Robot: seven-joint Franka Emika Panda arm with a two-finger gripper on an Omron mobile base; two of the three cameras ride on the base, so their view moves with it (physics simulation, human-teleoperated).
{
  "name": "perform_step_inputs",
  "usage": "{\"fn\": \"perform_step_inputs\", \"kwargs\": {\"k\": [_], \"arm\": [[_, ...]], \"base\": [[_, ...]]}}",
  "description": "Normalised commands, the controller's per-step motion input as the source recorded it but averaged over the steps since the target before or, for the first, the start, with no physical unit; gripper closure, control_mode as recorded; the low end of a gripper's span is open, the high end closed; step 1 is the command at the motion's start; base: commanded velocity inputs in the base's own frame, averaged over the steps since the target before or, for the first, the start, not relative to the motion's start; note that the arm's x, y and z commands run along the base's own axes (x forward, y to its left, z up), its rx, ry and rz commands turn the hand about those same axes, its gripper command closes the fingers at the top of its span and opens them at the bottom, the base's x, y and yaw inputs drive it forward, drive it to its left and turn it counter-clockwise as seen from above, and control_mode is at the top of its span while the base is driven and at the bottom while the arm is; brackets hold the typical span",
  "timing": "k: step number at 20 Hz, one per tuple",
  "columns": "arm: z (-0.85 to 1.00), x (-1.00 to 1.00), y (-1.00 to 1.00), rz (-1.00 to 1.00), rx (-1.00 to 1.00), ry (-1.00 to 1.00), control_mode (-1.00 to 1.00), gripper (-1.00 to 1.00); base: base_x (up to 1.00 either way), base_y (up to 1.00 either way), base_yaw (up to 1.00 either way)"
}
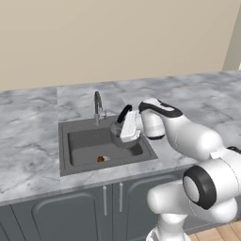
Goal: Open the cabinet, pick the kettle from the cabinet, and place it in the sink.
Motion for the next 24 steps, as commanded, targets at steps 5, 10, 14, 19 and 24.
{"fn": "perform_step_inputs", "kwargs": {"k": [5,10,14,19,24], "arm": [[-0.14,0.15,0.14,0.00,0.00,0.02,-1.00,1.00],[-0.24,0.14,0.04,0.01,0.00,0.08,-1.00,1.00],[-0.23,0.21,0.06,0.02,0.00,0.04,-1.00,1.00],[-0.24,0.21,0.05,0.07,0.00,0.01,-1.00,1.00],[-0.22,0.19,0.01,0.03,0.00,0.00,-1.00,1.00]], "base": [[0.00,0.00,0.00],[0.00,0.00,0.00],[0.00,0.00,0.00],[0.00,0.00,0.00],[0.00,0.00,0.00]]}}
